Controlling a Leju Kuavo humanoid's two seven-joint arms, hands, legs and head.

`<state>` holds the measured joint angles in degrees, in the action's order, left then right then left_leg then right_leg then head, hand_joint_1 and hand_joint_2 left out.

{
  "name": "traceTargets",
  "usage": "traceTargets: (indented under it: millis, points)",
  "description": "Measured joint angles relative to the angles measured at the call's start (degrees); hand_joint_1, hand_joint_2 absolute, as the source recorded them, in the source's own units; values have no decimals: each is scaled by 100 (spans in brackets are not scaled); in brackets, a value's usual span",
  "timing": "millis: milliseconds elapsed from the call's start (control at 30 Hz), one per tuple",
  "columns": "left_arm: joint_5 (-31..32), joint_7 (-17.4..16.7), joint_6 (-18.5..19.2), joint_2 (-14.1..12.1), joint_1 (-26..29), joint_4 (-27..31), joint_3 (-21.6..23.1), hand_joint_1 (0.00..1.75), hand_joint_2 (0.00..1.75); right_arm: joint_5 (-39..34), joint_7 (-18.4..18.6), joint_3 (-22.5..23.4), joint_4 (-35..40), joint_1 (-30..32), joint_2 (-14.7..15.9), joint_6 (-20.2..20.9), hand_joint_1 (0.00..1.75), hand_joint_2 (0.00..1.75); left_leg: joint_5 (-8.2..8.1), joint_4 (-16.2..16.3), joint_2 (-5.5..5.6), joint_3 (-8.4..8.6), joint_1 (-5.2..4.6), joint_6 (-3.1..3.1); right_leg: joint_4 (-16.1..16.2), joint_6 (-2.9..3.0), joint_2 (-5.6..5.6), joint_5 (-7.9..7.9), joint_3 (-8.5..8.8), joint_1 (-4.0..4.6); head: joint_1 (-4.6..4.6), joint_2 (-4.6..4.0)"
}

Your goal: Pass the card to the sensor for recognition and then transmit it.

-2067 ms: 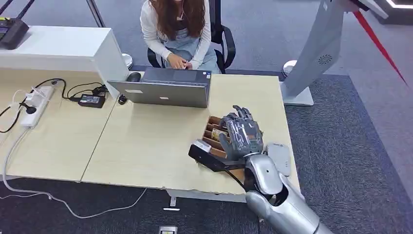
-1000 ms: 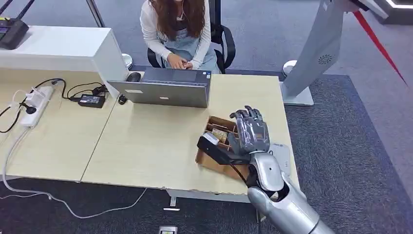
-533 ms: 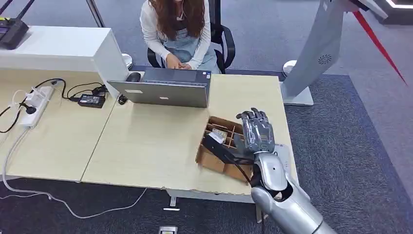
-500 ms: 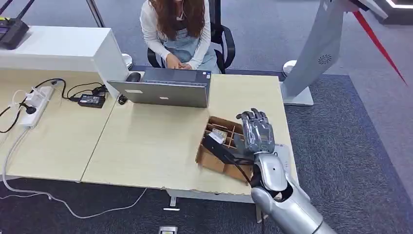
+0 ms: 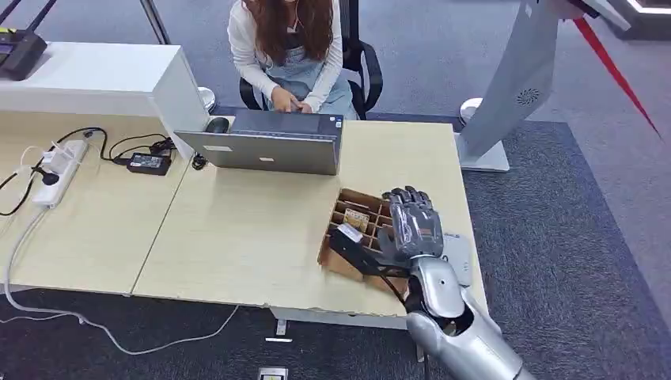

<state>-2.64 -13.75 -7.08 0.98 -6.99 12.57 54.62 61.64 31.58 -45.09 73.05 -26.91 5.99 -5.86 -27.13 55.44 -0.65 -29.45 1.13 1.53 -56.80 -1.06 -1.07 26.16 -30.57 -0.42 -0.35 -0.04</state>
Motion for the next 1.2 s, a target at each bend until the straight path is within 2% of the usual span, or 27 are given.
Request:
traceTargets:
  millis: [700, 1200]
  points:
    - [7, -9, -20, 0, 0, 0, -2, 0, 0, -111, 33, 2, -13, 60, -2, -24, 54, 175, 0, 0, 0, 0, 0, 0, 0, 0, 0, 0, 0, 0, 0, 0]
    - [33, -9, -13, 0, -1, 0, -2, 0, 0, -240, 155, 22, -448, 11, -2, -136, 52, 175, 0, 0, 0, -1, 0, 0, 0, 0, 0, 0, 1, 0, 0, 0]
